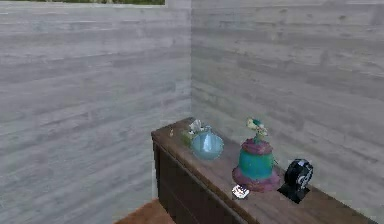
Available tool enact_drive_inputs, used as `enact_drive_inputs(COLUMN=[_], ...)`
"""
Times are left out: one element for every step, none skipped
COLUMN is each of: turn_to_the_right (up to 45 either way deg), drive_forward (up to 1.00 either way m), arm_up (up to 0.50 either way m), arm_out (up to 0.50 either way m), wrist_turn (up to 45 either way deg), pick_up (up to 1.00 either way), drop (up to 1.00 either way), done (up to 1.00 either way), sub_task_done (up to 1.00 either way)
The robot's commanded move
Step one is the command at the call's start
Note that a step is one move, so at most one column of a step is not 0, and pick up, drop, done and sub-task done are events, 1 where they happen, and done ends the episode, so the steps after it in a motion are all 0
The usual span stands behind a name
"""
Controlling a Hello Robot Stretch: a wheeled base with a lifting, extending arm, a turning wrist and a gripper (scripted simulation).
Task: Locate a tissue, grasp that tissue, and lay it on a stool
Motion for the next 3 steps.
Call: enact_drive_inputs(turn_to_the_right=[0.0, -45.0, -39.0], drive_forward=[0.25, 0.0, 0.0], arm_up=[0.0, 0.0, 0.0], arm_out=[0.0, 0.0, 0.0], wrist_turn=[0.0, 0.0, 0.0], pick_up=[0.0, 0.0, 0.0], drop=[0.0, 0.0, 0.0], done=[0.0, 0.0, 0.0], sub_task_done=[0.0, 0.0, 0.0])
